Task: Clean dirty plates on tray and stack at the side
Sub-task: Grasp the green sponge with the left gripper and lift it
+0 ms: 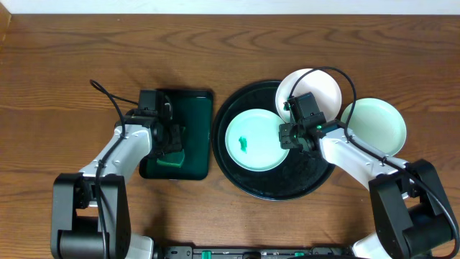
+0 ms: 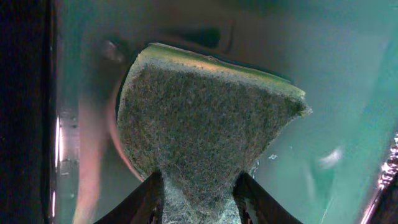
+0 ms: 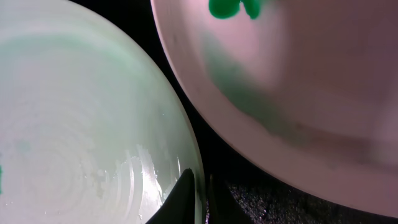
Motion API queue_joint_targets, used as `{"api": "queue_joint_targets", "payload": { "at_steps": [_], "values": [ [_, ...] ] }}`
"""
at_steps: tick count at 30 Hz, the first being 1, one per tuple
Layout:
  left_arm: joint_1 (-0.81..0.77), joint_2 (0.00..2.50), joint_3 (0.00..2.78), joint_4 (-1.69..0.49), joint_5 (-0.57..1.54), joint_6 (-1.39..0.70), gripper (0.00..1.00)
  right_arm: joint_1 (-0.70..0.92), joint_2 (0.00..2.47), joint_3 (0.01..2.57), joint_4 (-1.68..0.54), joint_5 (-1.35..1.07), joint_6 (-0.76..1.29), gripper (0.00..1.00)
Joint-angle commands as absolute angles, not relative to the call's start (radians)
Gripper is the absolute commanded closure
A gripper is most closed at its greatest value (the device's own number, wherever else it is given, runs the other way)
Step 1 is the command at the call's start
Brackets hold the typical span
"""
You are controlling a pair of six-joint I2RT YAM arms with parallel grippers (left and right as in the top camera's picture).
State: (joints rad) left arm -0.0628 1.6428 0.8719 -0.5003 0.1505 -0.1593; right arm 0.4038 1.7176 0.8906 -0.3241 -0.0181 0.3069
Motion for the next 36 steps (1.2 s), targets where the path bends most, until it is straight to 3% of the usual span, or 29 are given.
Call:
{"api": "queue_joint_targets", "payload": {
  "at_steps": [1,13,20,36],
  "values": [
    [-0.065,1.680,0.854,-0.533,0.148,-0.154,0.61,0.393,1.720,0.886,-0.321,-0.012,0.321,0.93],
    [-0.065,1.680,0.813,-0.503,0.148,-0.154,0.62,0.393,1.720,0.886,-0.321,-0.012,0.321,0.93],
    [-0.065,1.680,0.813,-0.496,0.148,-0.154,0.92,0.393,1.720,0.886,-0.321,-0.012,0.321,0.93],
    [-0.065,1.513,0.889,-0.496,0.149,-0.155,0.93,0.393,1.720,0.886,-0.320,-0.023,0.322,0.91]
  ]
}}
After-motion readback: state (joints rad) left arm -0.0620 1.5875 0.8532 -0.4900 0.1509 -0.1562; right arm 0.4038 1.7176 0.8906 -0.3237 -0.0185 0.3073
